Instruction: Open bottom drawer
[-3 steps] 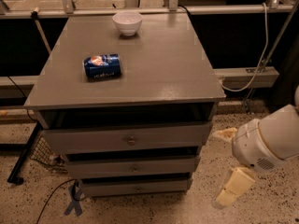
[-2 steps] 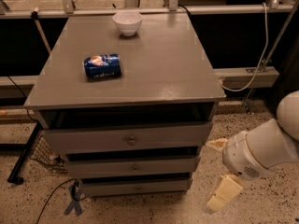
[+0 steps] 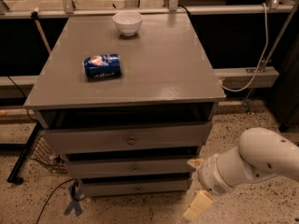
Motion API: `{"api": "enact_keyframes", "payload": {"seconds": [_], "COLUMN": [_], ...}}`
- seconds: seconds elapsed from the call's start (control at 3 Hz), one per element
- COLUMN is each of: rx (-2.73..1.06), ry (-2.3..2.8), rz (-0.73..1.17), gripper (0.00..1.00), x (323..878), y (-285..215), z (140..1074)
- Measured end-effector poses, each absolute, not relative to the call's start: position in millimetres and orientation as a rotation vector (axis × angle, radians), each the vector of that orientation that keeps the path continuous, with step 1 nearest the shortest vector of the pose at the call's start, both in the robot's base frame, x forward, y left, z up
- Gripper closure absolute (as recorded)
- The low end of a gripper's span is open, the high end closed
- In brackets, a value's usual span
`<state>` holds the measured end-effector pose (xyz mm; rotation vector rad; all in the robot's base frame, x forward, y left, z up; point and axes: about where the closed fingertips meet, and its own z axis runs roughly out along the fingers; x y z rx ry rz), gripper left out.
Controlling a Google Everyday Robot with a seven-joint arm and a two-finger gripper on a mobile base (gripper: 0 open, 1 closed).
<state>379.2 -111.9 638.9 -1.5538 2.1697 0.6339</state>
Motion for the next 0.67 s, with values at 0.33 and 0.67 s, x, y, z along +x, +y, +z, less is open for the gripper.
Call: {"api": "enact_keyframes", "payload": {"seconds": [0.33, 0.67], "rx": [-1.539, -1.493], "ry": [2.138, 2.093], "rz": [0.663, 0.722], "gripper": [0.0, 0.0], "x": [387.8, 397.1], "y": [-94.6, -77.6], "z": [604.4, 571.4]}}
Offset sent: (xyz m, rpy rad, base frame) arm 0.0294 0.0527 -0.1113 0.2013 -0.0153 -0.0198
